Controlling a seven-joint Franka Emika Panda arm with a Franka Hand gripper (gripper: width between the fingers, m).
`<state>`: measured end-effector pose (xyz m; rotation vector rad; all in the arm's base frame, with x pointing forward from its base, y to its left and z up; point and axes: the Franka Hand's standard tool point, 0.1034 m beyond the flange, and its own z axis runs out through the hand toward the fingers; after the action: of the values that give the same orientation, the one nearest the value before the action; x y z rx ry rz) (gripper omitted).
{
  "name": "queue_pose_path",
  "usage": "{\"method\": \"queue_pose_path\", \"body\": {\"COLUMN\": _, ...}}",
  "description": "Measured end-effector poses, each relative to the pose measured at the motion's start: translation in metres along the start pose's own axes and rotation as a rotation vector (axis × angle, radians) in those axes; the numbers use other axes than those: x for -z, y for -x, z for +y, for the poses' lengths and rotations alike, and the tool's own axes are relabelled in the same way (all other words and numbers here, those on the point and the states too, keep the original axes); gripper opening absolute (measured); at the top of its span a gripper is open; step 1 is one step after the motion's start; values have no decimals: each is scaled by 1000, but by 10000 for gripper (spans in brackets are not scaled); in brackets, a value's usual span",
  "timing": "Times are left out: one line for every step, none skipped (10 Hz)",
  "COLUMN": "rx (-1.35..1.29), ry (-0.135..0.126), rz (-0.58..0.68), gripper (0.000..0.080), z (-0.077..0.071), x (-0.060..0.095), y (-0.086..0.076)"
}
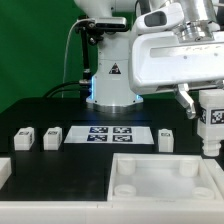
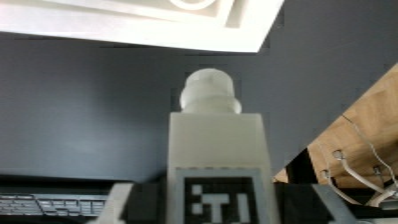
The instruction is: Assemble one leg
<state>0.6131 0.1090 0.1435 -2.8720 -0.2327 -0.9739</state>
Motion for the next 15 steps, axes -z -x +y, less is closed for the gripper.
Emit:
{"method": "queue_pose_path", "body": {"rx": 0, "ry": -1, "rz": -3, "gripper": 291, "z": 0, "x": -1, "y": 2}}
{"method": "queue_pose_path", "body": {"rx": 1, "ry": -2, "rz": 0, "gripper": 291, "z": -5, "x": -5, "y": 9}}
{"method": "queue_pose_path", "body": {"rx": 11, "ry": -5, "rz": -16, "gripper": 291, "z": -6, "x": -15, "y": 16}}
{"method": "queue_pose_path", "body": {"rx": 10, "ry": -2, "rz": -19, "gripper": 291, "z": -1, "x": -25, "y": 16}}
{"method": "queue_pose_path", "body": {"rx": 8, "ry": 0, "rz": -25, "gripper": 291, "z": 3, "x": -31, "y": 19}}
{"method": "queue_pose_path", "body": {"rx": 6, "ry": 0, "rz": -29, "gripper": 291, "z": 3, "x": -36, "y": 22}}
{"method": "queue_pose_path", "body": {"rx": 5, "ry": 0, "rz": -40, "gripper": 291, "z": 5, "x": -43, "y": 29}}
{"method": "queue_pose_path", "body": {"rx": 2, "ry": 3, "rz": -47, "gripper": 291, "z": 10, "x": -47, "y": 33}}
{"method": "queue_pose_path", "body": {"rx": -1, "ry": 3, "rz": -52, "gripper": 291, "z": 10, "x": -49, "y": 37}}
{"method": "queue_pose_path", "body": {"rx": 0, "ry": 3, "rz": -43, "gripper": 291, "z": 10, "x": -50, "y": 37}}
{"method": "queue_pose_path", "body": {"rx": 0, "ry": 3, "rz": -43, "gripper": 291, "z": 10, "x": -50, "y": 37}}
{"method": "queue_pose_path", "body": {"rx": 0, "ry": 3, "rz": -46, "gripper": 291, "z": 10, "x": -49, "y": 37}}
{"method": "queue_pose_path", "body": {"rx": 1, "ry": 1, "rz": -55, "gripper": 291, "z": 9, "x": -48, "y": 38}}
{"method": "queue_pose_path", "body": {"rx": 2, "ry": 1, "rz": -57, "gripper": 291, "z": 9, "x": -46, "y": 39}}
{"method": "queue_pose_path", "body": {"rx": 3, "ry": 1, "rz": -61, "gripper": 291, "z": 9, "x": -46, "y": 42}}
